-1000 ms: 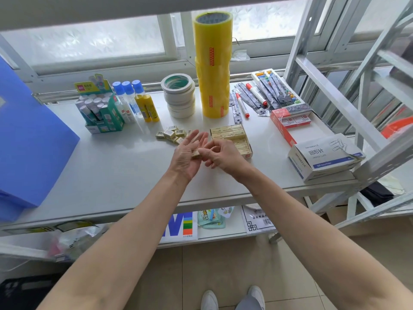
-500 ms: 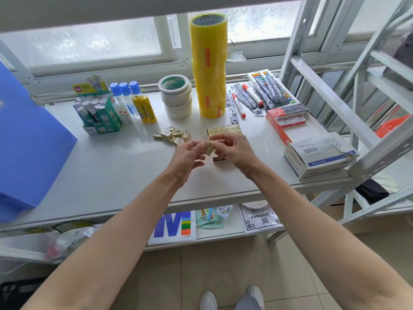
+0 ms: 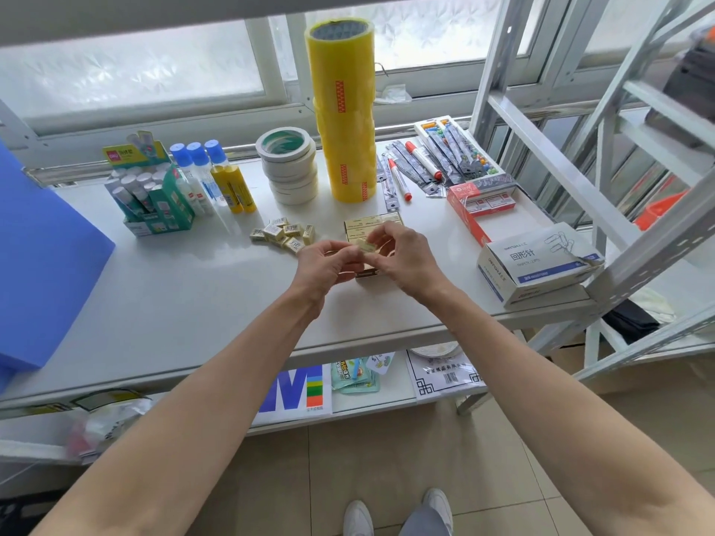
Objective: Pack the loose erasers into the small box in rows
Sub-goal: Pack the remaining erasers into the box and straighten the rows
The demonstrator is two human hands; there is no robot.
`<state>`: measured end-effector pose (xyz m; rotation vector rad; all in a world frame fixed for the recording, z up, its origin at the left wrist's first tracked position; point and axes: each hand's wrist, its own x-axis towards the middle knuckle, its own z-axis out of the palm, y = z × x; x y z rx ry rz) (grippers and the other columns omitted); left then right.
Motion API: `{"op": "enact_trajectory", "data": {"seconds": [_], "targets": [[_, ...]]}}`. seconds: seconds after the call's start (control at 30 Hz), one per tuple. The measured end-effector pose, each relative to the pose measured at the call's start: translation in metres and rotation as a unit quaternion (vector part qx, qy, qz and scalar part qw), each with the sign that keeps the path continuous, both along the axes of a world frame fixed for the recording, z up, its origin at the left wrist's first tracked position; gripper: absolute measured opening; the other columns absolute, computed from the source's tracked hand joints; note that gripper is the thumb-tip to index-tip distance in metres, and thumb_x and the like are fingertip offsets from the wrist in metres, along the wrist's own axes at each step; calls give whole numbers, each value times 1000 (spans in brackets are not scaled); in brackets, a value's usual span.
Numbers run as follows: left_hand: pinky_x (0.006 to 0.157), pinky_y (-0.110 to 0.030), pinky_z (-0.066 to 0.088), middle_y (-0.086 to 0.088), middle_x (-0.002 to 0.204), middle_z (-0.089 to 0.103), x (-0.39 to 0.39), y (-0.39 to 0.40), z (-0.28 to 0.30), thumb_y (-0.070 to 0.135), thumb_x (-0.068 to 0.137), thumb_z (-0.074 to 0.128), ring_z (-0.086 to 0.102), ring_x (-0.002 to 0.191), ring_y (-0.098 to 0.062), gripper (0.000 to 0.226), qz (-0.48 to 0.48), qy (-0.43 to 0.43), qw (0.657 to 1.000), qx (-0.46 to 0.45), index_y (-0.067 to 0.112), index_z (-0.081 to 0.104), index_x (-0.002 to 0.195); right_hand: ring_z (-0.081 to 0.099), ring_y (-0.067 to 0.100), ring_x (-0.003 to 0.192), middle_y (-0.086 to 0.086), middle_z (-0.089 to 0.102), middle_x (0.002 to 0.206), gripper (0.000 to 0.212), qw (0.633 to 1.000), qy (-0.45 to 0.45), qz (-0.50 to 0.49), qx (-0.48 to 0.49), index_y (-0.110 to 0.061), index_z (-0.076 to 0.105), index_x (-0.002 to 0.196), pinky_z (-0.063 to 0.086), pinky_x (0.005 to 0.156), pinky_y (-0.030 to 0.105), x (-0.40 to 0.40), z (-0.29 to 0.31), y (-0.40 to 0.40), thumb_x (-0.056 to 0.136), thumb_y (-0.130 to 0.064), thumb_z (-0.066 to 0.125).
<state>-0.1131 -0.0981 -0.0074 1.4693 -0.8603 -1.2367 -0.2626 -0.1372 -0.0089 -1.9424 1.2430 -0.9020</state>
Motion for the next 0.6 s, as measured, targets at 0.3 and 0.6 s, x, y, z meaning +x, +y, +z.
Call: {"op": "enact_trajectory", "data": {"seconds": [0.3, 0.6], "targets": [[44, -21, 46, -10, 82, 60, -2, -9, -12, 10, 89, 67, 56, 57, -14, 26, 13, -143, 988, 49, 5, 56, 112, 58, 17, 80, 1, 50, 94, 21, 983, 178, 15, -43, -10, 70, 98, 50, 83, 31, -20, 1, -36, 81, -19, 75], [50, -28, 49, -10, 82, 64, -6, -11, -18, 6, 87, 66, 58, 57, -16, 27, 8, -178, 982, 62, 5, 56, 113, 61, 22, 82, 6, 59, 93, 13, 976, 208, 27, -53, -9, 63, 89, 52, 82, 38, -11, -2, -45, 79, -8, 72]]}}
